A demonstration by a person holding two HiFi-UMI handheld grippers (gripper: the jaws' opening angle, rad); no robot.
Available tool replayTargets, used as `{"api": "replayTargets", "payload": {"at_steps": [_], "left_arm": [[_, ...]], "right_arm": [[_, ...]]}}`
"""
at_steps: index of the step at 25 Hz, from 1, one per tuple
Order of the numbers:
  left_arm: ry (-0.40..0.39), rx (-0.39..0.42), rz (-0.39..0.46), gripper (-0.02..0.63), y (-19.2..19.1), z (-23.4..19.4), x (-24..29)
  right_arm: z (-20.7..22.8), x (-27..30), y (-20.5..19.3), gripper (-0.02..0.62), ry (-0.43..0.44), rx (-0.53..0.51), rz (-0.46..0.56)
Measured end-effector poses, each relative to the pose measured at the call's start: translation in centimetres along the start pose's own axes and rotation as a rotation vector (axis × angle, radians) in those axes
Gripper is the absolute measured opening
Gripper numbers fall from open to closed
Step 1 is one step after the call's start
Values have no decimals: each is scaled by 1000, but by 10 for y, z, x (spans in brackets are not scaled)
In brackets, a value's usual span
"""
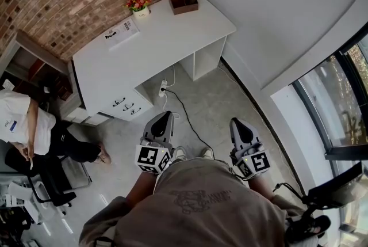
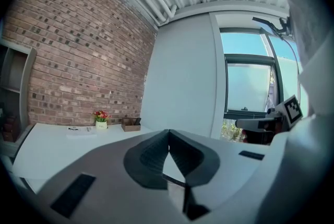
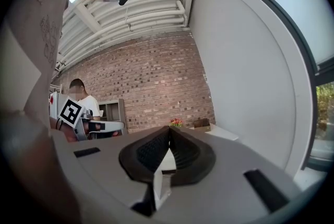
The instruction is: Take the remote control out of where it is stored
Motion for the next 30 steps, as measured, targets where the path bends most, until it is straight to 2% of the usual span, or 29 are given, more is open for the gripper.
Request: {"api": "replayTargets", "payload": {"at_steps": [5,10,14,17,24,30], "left_arm": [[-13,13,-37,12,-6,14,5],[15,8,-55,12,-4,23,13],[58,-33,-64,12,-6,28,22],[88,-50,-64,12,-7,32,27],[131,-16,-70,12,-3,45,31],[156,1,-98,12,-7,43,28]], "right_arm": [[3,0,2,14,64,1,0],[27,-4,4,13,29,1,-25],[44,-9,13,14,63,-16,-2],[64,-14,15,12,43,-10,-16],[89,-7,25,12,99,2,26],[95,5,26,14,130,-14,12]]}}
Point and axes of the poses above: the fingertips, and each gripper's own axes: x forward along the fingers, z to its right, y out of its top, the point moved 4 cm from there along -x, backward along the fingers, and after that the axes turned 15 degrees about x, right-handed, at the moved point
